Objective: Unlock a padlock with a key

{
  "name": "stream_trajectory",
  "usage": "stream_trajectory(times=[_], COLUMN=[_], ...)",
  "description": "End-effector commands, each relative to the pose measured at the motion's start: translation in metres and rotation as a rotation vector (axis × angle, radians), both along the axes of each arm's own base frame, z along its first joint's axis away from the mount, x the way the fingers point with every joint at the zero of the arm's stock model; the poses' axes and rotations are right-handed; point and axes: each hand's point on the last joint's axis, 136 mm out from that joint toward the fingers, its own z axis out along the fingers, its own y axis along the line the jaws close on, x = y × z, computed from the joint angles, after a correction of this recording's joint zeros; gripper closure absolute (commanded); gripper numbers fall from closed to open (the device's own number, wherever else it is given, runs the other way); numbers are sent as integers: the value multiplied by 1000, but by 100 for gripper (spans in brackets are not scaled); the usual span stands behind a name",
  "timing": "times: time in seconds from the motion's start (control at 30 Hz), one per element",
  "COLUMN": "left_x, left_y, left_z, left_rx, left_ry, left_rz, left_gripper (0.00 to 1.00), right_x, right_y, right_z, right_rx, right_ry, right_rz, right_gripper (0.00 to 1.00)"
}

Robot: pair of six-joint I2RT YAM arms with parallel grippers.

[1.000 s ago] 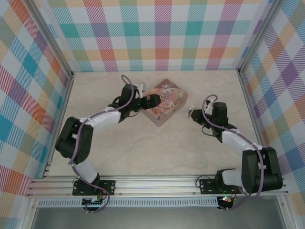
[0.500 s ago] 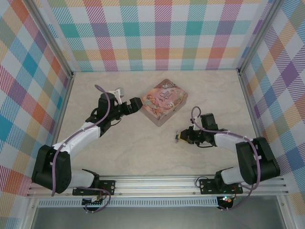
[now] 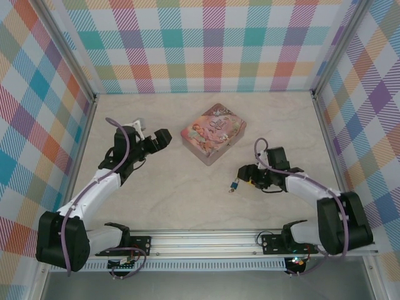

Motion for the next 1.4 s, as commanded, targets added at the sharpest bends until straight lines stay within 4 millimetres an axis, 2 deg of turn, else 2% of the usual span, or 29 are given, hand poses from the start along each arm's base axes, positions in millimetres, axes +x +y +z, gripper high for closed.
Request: stream_trajectory(times=[0.0,0.13,0.23,0.3,0.37,0.47,0.63,0.7,0.87,1.03,1.17,1.37], left_x=[-6,-15,-21,-23,-23,-21,-22,-20,-12,3,18,44], left_y=[33,71,99,116,129,142,161,159,151,136,125,107], left_z=[-7,-20,-31,-39,-48,-59,-79,-90,-102,-100,-103,-105], left_rx=[86,238,361,414,450,516,617,658,635,644,649,615], left_ry=[0,15,35,62,90,66,5,24,-15,-78,-96,-174], left_rz=[98,220,292,336,373,418,491,448,417,320,244,160], left_gripper=[0,0,0,0,0,0,0,0,0,0,0,0], right_x=[20,41,59,71,81,94,113,122,138,137,143,143], right_y=[-35,-70,-101,-117,-129,-148,-156,-150,-139,-132,-137,-137], right_z=[21,53,75,85,85,73,45,42,54,36,29,29], right_rx=[-175,-304,-414,-476,-516,-598,-628,-608,-606,-564,-552,-552], right_ry=[-134,-317,-464,-551,-591,-602,-662,-689,-827,-913,-832,-830], right_rz=[-88,-205,-303,-336,-349,-366,-361,-335,-255,-232,-233,-232], right_gripper=[37,24,3,0,0,0,0,0,0,0,0,0])
